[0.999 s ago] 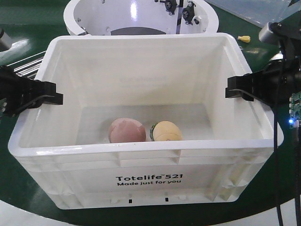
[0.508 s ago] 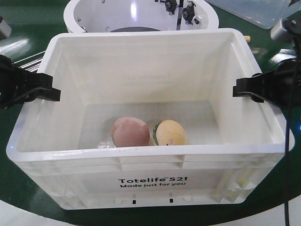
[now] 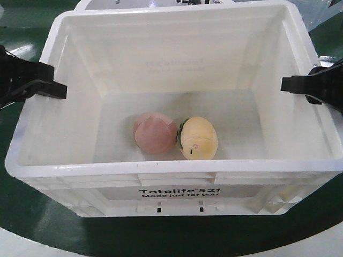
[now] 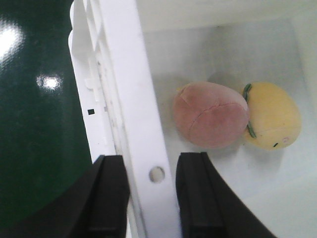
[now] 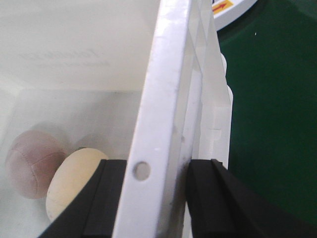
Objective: Place moving items into box and shelve
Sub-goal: 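Clamp both side rims and lift the crate off the table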
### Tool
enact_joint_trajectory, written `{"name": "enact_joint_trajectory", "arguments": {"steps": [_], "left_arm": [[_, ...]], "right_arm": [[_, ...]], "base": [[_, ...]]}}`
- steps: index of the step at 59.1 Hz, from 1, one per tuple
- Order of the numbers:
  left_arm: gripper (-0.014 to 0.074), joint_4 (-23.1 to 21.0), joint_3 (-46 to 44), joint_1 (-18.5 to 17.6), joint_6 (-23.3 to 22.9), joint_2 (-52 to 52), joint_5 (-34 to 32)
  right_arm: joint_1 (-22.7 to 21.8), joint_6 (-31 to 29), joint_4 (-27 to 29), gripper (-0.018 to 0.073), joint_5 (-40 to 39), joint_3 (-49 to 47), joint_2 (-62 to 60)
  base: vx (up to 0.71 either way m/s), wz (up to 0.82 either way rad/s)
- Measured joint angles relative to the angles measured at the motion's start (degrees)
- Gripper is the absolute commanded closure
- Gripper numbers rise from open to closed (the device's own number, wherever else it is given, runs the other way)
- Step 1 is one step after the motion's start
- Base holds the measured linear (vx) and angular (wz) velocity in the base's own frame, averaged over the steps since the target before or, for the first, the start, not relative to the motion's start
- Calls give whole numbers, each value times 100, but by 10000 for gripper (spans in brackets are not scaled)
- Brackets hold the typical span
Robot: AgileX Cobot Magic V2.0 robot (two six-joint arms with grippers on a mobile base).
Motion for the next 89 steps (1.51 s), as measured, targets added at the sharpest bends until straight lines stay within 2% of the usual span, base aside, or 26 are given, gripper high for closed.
{"name": "enact_joint_trajectory", "arguments": {"steps": [13, 34, 89], "left_arm": [[604, -104, -281, 0, 0, -11, 65], [604, -121, -294, 0, -111, -432, -47], [603, -121, -294, 0, -111, -428, -47]], "right_arm": [[-11, -5, -58, 565, -108, 0, -225], [-11, -153, -23, 565, -93, 0, -274], [-11, -153, -13, 565, -92, 0, -274]], "base": [[0, 0], [0, 0], [0, 0]]}}
